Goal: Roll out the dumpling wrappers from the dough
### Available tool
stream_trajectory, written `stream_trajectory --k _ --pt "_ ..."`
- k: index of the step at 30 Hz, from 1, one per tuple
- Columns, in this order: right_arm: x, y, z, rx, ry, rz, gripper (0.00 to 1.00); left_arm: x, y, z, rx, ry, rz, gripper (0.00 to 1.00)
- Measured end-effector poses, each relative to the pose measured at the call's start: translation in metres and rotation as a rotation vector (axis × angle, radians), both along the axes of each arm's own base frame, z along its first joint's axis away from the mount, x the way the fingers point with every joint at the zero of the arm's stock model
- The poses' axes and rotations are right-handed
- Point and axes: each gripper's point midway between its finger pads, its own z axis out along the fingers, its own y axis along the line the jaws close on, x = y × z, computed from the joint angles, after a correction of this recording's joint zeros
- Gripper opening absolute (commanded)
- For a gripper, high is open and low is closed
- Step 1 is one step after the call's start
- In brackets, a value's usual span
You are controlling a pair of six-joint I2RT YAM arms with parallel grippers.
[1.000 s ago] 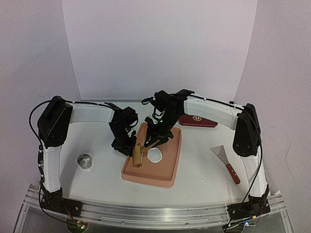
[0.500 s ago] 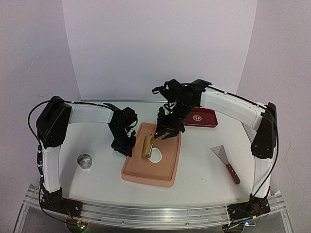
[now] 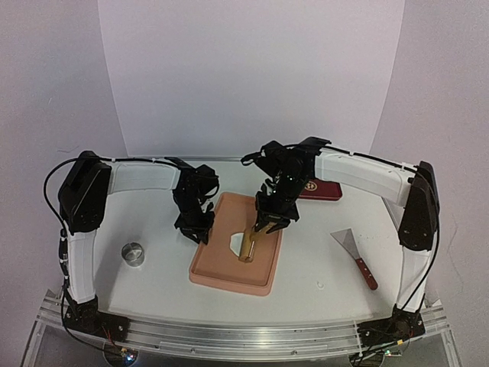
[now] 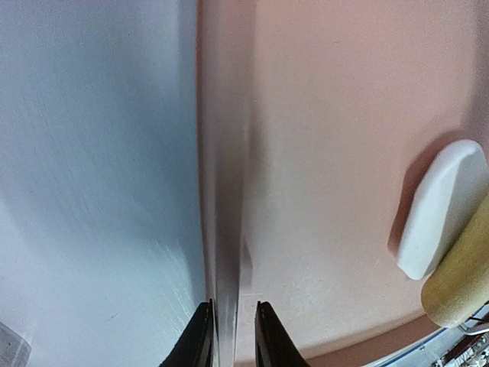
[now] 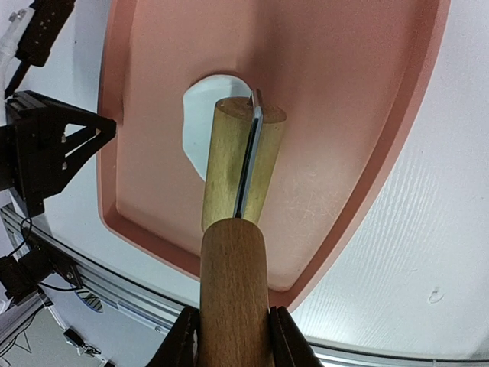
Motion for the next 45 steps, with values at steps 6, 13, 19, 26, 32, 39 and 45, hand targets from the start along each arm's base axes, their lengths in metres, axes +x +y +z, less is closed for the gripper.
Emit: stream_trajectory --k 6,13,19,26,32,39,45 --pt "0.003 -0.004 -0.007 -0.011 0.006 -0.003 0.00 -0.001 -0.001 0.001 0.002 0.003 -0.005 0.27" --pt "0.008 -0.010 -0.015 0.025 0.046 -0.019 0.00 -0.002 -0.001 -0.001 0.006 0.006 -0.006 0.24" --pt "0.011 -0.011 -0.021 0.086 0.086 -0.009 0.00 -0.003 0.000 -0.008 0.017 0.021 -0.008 0.19" --pt "0.015 -0.011 -0.032 0.147 0.122 0.016 0.00 -0.003 0.000 -0.011 0.023 0.025 -0.007 0.17" --pt "0.020 -0.016 -0.044 0.230 0.160 0.037 0.00 -0.003 0.001 -0.011 0.023 0.026 -0.005 0.16" --pt "0.026 -0.014 -0.055 0.316 0.194 0.068 0.00 -0.003 0.001 -0.011 0.024 0.027 -0.004 0.15" --pt "0.030 -0.003 -0.061 0.373 0.196 0.101 0.00 -0.003 0.002 -0.011 0.024 0.028 -0.003 0.15"
